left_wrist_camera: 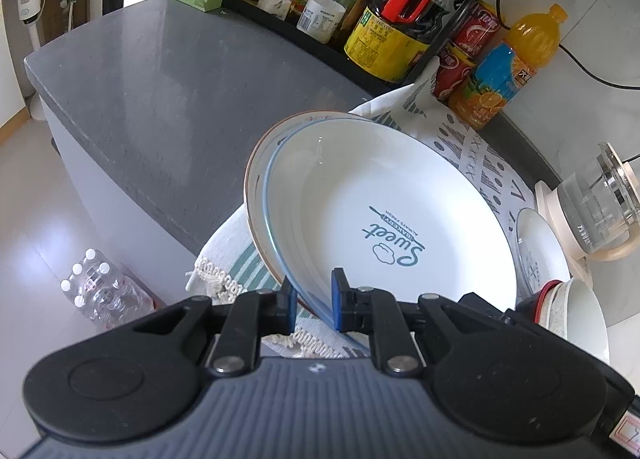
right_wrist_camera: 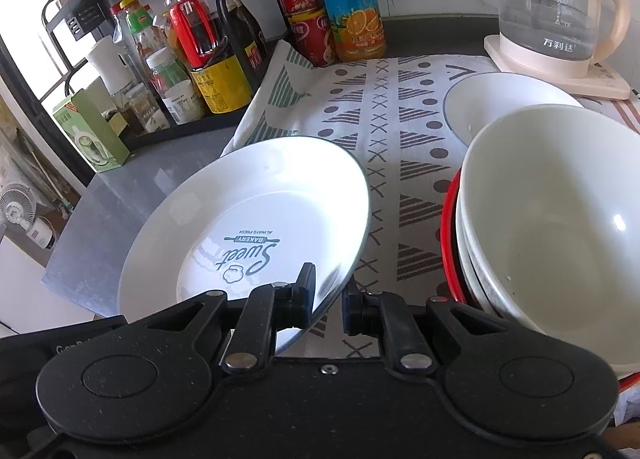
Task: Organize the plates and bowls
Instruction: 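Lift the 'Sweet' plate with both tools and carry it over the flower-pattern plate, then lower the 'Sweet' plate onto the flower-pattern plate and open both tools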
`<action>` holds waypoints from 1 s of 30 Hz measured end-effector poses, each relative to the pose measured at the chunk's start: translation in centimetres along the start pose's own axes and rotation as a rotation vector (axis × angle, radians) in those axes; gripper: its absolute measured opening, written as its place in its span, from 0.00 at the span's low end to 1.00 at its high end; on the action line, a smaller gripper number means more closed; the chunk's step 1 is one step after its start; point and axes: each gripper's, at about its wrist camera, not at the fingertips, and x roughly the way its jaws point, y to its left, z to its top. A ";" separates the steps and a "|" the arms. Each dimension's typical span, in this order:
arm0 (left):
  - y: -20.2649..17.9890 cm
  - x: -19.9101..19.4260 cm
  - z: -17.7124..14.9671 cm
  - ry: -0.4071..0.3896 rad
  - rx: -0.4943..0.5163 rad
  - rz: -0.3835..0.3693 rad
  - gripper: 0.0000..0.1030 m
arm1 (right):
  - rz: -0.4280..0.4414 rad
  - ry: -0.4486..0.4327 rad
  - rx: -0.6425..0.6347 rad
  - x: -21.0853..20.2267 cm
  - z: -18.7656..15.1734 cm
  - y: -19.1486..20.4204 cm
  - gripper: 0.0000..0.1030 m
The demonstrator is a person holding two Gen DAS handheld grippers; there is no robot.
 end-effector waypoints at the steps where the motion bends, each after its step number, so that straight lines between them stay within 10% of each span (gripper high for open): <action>1: 0.0 0.1 0.0 0.003 0.000 0.001 0.14 | -0.001 0.002 0.002 0.1 0.0 0.0 0.12; 30: -0.7 1.2 1.0 0.105 0.004 0.065 0.18 | -0.052 0.039 0.000 1.8 0.3 0.9 0.11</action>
